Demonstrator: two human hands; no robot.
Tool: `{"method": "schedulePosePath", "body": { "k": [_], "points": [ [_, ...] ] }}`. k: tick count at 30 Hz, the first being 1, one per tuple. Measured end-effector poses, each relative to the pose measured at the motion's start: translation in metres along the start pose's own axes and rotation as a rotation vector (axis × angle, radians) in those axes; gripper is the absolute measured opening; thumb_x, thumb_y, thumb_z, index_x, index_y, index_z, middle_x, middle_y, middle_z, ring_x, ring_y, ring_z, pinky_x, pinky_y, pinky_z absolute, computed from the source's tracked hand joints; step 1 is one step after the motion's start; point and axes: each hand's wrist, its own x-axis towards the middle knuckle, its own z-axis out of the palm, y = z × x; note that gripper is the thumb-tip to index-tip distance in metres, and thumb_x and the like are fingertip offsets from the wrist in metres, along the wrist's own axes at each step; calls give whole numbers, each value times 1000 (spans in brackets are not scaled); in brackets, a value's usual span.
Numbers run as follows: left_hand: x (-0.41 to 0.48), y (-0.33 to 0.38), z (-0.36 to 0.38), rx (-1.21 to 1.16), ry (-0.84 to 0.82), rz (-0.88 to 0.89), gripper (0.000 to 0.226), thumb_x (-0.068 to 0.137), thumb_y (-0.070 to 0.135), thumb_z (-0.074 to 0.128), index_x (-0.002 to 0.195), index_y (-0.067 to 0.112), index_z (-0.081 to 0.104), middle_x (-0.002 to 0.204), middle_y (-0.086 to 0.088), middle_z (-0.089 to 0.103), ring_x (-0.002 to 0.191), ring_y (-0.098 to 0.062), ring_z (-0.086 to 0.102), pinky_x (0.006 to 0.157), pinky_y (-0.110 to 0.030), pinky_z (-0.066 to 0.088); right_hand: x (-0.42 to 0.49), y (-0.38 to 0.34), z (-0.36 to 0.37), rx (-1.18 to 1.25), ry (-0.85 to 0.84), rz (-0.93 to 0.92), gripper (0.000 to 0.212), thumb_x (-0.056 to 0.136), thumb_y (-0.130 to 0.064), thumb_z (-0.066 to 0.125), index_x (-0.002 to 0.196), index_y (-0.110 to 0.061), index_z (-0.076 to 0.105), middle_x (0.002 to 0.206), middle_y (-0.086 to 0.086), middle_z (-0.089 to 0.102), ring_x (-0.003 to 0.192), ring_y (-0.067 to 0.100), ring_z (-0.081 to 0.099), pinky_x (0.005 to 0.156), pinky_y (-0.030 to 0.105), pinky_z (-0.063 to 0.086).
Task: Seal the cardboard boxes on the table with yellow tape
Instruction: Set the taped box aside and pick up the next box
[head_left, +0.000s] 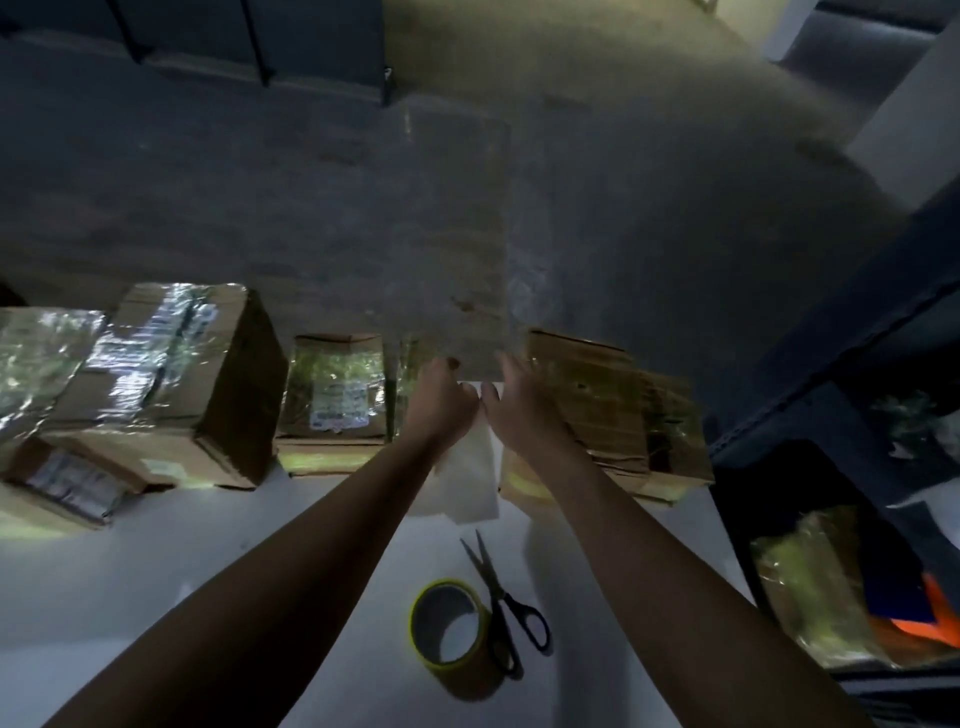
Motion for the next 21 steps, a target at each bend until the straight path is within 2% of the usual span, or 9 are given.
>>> {"method": "schedulePosePath", "body": {
  "k": [2, 4, 7, 9, 12, 15, 18, 20, 21],
  "points": [
    [3, -17, -18, 23, 25, -61, 35, 87, 11, 51, 119, 3, 59, 118, -8, 63, 105, -26, 60, 75, -25, 37, 9, -15, 19, 13, -57, 28, 45, 98, -25, 46, 140, -10, 41, 137, 17, 49, 120, 33, 50, 96, 43, 45],
    [7, -37, -32, 58, 26, -112, 35, 89, 8, 51, 121, -1, 58, 118, -14, 62, 103, -29, 59, 75, -27, 38, 19, -26, 40, 22, -128, 74, 45, 98, -29, 45, 138, -9, 42, 133, 17, 53, 115, 34, 53, 90, 38, 46],
    [11, -64, -45, 53, -38, -159, 25, 85, 8, 48, 102, 0, 65, 97, -16, 68, 77, -25, 58, 61, -28, 40, 28, -37, 67, 69, -215, 214, 42, 97, -35, 46, 129, -8, 50, 117, 14, 62, 99, 30, 60, 79, 34, 47],
    [14, -79, -47, -12, -64, -198, 20, 84, 8, 48, 93, 3, 65, 85, -9, 68, 74, -22, 61, 57, -29, 44, 30, -39, 82, 143, -237, 301, 34, 94, -32, 51, 115, -7, 60, 101, 10, 65, 83, 24, 60, 68, 29, 45],
    [16, -93, -47, -93, -107, -237, 19, 83, 4, 48, 95, 2, 63, 85, -9, 67, 72, -19, 60, 55, -28, 43, 28, -34, 99, 165, -268, 397, 22, 94, -26, 55, 101, -6, 60, 90, 8, 62, 83, 25, 62, 75, 37, 56],
    [19, -94, -47, -143, -133, -263, 14, 87, 2, 47, 89, 0, 60, 74, -5, 58, 62, -14, 52, 51, -24, 37, 24, -27, 104, 228, -233, 480, 22, 93, -26, 59, 106, -8, 57, 94, 6, 60, 87, 24, 64, 79, 44, 59],
    [24, -93, -43, -167, -166, -232, 12, 88, 4, 48, 84, 3, 59, 74, -9, 58, 59, -15, 50, 51, -26, 37, 21, -24, 99, 271, -183, 542, 23, 93, -16, 60, 112, -3, 59, 105, 12, 61, 92, 26, 64, 72, 36, 60],
    [25, -92, -38, -178, -210, -228, 9, 89, 8, 53, 90, 2, 60, 82, -14, 63, 63, -18, 55, 52, -26, 41, 15, -20, 93, 311, -188, 586, 21, 92, -10, 61, 111, 0, 59, 105, 14, 60, 89, 26, 63, 63, 29, 60],
    [23, -91, -36, -183, -232, -235, 6, 89, 9, 56, 90, 4, 60, 84, -13, 64, 66, -19, 59, 53, -27, 45, 10, -18, 91, 324, -195, 602, 18, 91, -8, 61, 108, 0, 59, 104, 14, 60, 87, 25, 63, 64, 30, 60]
  ]
}}
